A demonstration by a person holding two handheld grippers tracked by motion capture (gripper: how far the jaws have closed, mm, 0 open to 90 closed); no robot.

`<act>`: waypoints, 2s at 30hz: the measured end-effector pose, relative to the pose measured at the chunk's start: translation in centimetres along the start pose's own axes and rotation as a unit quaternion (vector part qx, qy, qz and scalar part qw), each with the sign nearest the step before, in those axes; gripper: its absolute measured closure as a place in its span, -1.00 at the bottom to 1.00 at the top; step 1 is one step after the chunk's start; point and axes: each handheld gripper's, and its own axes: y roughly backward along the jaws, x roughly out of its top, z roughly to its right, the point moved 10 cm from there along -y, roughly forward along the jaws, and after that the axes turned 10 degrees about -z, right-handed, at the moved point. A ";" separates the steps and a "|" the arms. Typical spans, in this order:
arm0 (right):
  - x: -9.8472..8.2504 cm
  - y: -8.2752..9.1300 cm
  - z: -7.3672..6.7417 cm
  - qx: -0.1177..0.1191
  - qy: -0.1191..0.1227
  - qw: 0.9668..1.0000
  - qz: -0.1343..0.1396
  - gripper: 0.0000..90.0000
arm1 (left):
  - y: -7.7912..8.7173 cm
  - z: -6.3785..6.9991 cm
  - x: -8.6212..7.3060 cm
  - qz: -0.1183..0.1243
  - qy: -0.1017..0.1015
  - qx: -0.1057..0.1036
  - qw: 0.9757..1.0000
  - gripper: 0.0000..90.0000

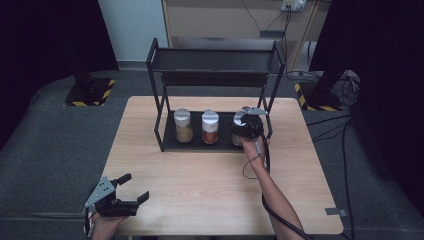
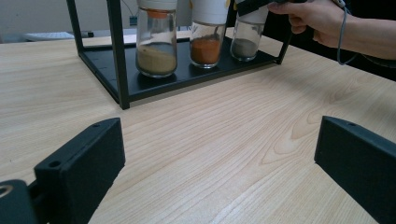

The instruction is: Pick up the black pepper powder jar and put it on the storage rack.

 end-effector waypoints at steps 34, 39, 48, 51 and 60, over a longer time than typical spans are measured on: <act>3.3 8.5 0.7 0.066 0.056 0.994 0.060 -0.83 | -0.2 -0.1 0.1 0.004 0.005 -0.001 1.000 -0.99; 3.0 9.6 0.1 0.080 0.071 0.992 0.067 -0.84 | -0.2 -0.2 0.0 0.003 0.006 -0.003 1.000 -0.99; 1.9 11.4 -0.7 0.103 0.094 0.988 0.069 -0.87 | -0.2 -0.1 0.0 0.004 0.004 -0.005 1.000 -0.99; 1.4 12.1 -0.7 0.109 0.097 0.987 0.071 -0.87 | -0.2 -0.1 0.0 0.002 0.004 -0.005 1.000 -0.99; -0.2 14.7 -0.4 0.112 0.105 0.985 0.082 -0.89 | -0.2 0.0 0.0 0.003 0.003 -0.006 1.000 -0.99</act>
